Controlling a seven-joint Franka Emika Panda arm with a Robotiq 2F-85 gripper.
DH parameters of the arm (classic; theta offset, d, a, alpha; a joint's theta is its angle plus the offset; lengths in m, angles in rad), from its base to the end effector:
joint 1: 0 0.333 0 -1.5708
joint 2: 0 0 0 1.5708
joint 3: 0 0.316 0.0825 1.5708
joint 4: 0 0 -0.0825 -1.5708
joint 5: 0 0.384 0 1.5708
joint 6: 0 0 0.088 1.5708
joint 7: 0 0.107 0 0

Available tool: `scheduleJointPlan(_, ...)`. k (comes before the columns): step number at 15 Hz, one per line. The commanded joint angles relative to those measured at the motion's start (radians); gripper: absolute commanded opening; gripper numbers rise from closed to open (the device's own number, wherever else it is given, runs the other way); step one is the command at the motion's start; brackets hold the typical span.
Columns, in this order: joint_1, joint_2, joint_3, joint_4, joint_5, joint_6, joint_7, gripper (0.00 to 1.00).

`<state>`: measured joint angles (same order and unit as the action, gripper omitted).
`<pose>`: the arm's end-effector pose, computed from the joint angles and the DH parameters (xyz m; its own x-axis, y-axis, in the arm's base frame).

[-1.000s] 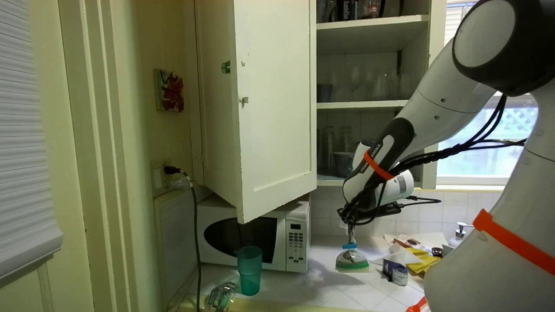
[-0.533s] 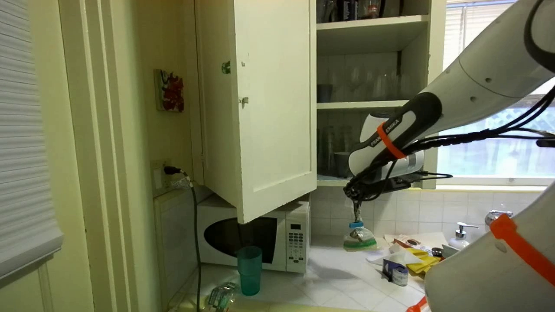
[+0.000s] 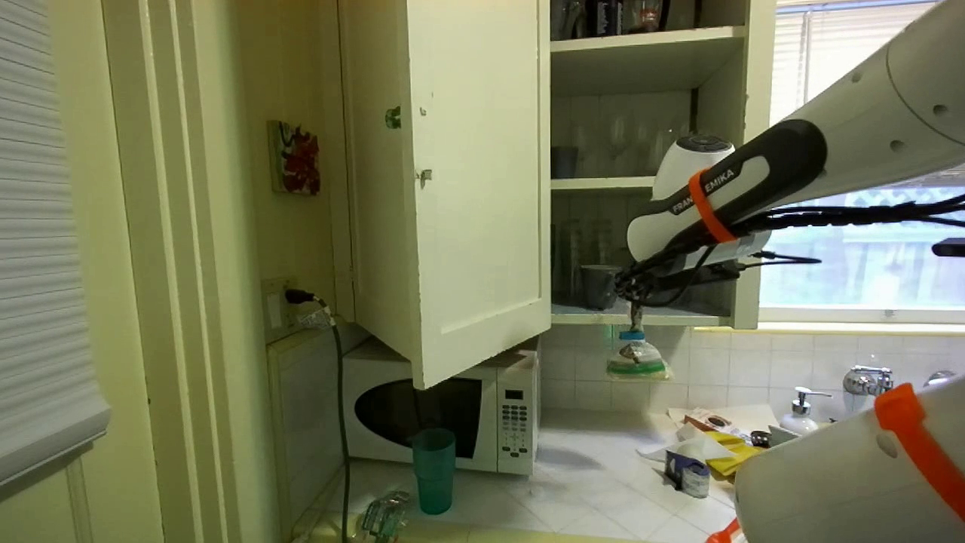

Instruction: Put the white and green pack inside the open upper cabinet.

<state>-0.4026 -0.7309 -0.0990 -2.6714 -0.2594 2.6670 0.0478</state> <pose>0.3308 -0.1775 0.5382 0.7229 -0.2170 0.6560 -0.4016 -0.9045 0.1435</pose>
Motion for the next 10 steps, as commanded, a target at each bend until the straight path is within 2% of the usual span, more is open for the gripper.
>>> scheduleJointPlan(1,-0.039,-0.074,0.007,0.005,-0.027,0.01,-0.002,0.0)
scheduleJointPlan(6,-0.085,-0.112,-0.001,0.032,-0.036,0.072,-0.001,0.0)
scheduleJointPlan(10,-0.125,-0.092,-0.011,0.06,-0.033,0.171,-0.009,0.0)
